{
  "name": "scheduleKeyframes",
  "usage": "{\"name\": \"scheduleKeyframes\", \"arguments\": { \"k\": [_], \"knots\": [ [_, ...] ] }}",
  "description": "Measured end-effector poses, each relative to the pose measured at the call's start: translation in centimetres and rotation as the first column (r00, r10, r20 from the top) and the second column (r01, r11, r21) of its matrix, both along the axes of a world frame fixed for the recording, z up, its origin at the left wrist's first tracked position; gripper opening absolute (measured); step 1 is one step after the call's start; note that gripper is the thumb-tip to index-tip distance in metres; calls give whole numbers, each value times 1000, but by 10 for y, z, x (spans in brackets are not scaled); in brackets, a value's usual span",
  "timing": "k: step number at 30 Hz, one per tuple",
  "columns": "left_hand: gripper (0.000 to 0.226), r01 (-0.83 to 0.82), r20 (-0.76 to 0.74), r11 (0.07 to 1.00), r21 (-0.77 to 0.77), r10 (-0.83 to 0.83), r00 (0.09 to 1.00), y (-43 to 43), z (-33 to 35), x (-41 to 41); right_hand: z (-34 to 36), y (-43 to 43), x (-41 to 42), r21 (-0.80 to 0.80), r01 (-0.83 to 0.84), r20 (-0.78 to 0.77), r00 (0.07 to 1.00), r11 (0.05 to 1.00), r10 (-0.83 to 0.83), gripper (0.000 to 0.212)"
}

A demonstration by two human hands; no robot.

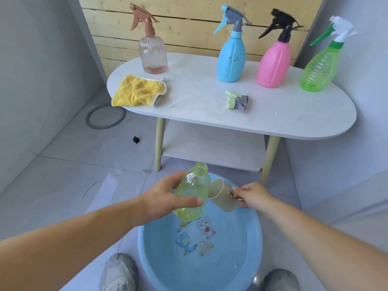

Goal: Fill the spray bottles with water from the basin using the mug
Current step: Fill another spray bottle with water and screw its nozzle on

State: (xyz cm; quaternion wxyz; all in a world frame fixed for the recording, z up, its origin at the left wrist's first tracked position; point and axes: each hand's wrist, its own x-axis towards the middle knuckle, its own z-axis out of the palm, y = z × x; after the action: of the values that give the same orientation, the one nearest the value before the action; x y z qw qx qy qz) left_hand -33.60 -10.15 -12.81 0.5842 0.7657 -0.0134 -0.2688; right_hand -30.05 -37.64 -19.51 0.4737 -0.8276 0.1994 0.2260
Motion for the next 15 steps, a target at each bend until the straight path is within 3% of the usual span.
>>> {"name": "scheduleKeyframes", "arguments": {
  "k": [6,10,15],
  "knots": [
    [63,18,-33,999,-39,-19,999,-3,-4,2,-43,3,-5,-40,-35,32,999,999,36,36],
    [49,49,-48,997,-65,-52,997,-6,-4,3,-56,5,-6,-89,-86,37,995,992,90,37],
    [51,47,-96,992,-118,-59,994,-6,-6,3,-73,6,-9,-160,-153,38,986,975,161,58]
  ]
}}
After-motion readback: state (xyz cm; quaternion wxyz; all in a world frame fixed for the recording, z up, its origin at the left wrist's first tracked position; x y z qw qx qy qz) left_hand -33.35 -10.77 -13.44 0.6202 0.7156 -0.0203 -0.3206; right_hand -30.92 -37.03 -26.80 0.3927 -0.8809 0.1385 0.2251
